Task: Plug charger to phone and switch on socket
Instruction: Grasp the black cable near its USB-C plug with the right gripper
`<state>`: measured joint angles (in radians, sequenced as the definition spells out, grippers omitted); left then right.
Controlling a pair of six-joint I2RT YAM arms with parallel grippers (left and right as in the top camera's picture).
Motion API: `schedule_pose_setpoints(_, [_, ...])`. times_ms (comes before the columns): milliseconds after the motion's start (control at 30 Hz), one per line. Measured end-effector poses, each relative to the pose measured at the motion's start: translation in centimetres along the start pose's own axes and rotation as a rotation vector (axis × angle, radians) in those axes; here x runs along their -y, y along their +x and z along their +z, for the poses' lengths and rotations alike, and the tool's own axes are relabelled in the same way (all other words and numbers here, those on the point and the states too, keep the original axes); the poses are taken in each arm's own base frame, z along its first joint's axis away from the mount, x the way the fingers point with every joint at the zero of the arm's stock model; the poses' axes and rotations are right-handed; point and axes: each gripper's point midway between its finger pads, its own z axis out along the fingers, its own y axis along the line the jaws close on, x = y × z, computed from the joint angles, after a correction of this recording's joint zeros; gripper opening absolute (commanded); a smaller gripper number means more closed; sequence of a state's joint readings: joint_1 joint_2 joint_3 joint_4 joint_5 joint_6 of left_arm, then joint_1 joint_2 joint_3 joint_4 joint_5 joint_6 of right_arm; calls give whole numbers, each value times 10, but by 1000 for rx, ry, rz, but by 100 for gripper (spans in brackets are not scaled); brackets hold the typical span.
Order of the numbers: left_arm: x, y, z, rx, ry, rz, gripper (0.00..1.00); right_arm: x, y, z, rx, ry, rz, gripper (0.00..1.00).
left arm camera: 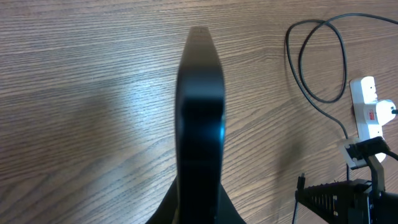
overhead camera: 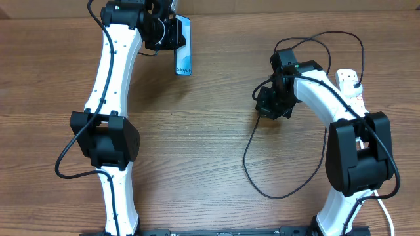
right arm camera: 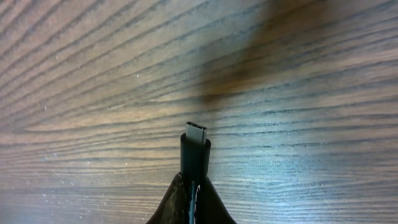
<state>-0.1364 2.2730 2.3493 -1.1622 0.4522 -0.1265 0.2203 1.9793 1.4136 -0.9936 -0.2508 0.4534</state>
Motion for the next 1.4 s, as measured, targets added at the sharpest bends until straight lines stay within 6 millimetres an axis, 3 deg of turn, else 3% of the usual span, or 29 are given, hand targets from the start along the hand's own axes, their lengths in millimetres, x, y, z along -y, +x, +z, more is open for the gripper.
schedule_pose_setpoints(100, [0,0,0,0,0,0,4,7,12,7,-39,14,-8,4])
schedule_pose_setpoints(267, [0,0,0,0,0,0,4,29,48,33,-143,64,-8,4])
schedule_pose_setpoints(300, [0,0,0,0,0,0,4,29,50,34,-136,51,-2,13])
schedule_pose_setpoints(367, [0,0,0,0,0,0,4,28,51,35,-127,40,12,45])
schedule_pose_setpoints(400, [0,0,0,0,0,0,4,25,50,34,-121,23,16,54])
schedule_pose_setpoints(567, [0,0,0,1,0,1,4,19,50,31,-114,2,22,54])
schedule_pose_setpoints(633, [0,0,0,1,0,0,4,19,50,31,-114,3,24,48])
schedule_pose_setpoints(733, [0,0,0,1,1,1,4,23,50,31,-108,28,33,47])
schedule_pose_setpoints(1000, [0,0,0,2,1,1,4,38,51,27,-94,127,49,60])
schedule_pose_setpoints(1133, [0,-1,0,2,1,1,4,45,55,24,-84,241,17,79])
schedule_pose_setpoints(1267, [0,-1,0,2,1,1,5,35,53,22,-41,279,-14,80])
schedule_pose_setpoints(1400, [0,-1,0,2,1,2,4,21,46,26,4,245,-25,74])
